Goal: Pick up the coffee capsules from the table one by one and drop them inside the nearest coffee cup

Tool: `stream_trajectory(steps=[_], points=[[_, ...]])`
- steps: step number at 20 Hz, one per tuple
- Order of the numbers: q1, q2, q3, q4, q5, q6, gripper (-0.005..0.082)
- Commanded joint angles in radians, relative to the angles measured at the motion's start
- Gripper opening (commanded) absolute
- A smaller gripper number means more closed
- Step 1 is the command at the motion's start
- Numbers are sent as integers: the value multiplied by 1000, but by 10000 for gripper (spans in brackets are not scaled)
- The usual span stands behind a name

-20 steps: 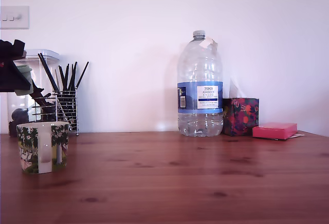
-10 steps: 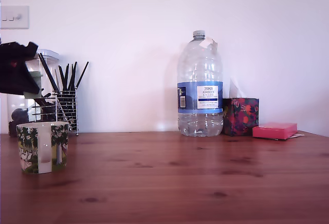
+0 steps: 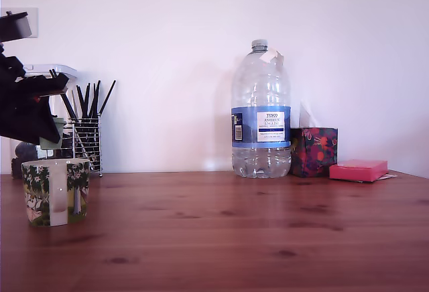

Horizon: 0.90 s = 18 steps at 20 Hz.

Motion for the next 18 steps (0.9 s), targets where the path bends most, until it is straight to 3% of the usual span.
stream_trajectory(steps=[1, 14, 15, 18], points=[[2, 20, 2, 2, 0, 4, 158], [2, 20, 2, -51, 6, -3, 172], [2, 20, 2, -52, 14, -3, 212], [2, 20, 2, -51, 46, -3, 482]])
